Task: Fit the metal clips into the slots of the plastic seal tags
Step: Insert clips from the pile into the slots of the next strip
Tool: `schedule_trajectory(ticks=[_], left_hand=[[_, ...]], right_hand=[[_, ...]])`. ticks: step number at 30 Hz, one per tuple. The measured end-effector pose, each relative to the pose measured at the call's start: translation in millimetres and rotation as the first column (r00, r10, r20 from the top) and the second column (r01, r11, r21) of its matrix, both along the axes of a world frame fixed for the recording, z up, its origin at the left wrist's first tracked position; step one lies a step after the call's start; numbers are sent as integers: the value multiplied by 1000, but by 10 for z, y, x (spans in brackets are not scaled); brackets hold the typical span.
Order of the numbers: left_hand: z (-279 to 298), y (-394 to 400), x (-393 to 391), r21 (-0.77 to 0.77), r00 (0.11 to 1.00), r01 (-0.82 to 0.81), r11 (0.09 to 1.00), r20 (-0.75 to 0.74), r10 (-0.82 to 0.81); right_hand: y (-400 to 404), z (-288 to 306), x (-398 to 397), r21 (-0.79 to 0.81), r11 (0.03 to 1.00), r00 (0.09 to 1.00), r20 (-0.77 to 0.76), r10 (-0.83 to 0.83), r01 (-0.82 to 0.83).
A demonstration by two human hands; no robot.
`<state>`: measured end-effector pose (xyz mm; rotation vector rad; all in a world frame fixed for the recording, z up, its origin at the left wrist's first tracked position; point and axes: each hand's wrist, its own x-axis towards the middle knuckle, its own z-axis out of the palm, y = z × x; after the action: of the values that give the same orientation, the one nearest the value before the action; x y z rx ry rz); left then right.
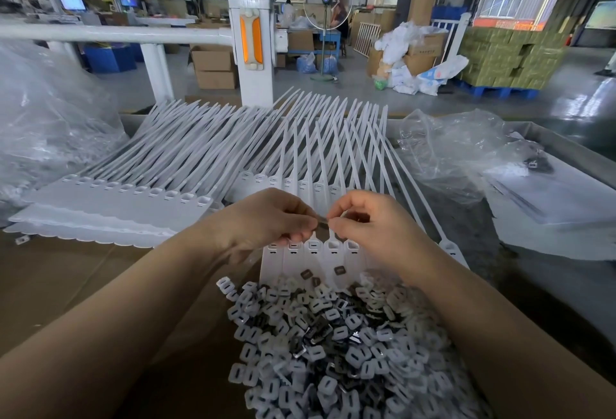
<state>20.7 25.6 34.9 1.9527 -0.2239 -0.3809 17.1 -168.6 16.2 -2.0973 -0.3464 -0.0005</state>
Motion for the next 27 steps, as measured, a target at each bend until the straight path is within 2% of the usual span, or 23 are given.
schedule_trajectory(ticks=[8,16,22,27], left_hand=[[17,-19,1,-84,998,-43,996,-57,38],[25,-21,-2,-143,998,-12,990,-65,3],[31,-15,4,16,999,27,1000,32,-27],[21,-32,-13,59,995,24,998,95,-30]], right_hand=[[17,4,-13,39,994,994,48,96,-97],[32,9,-19,-21,997,994,81,78,-77],[29,21,-15,-45,997,997,51,63,-61],[25,21,-13,-35,997,997,26,66,-65]])
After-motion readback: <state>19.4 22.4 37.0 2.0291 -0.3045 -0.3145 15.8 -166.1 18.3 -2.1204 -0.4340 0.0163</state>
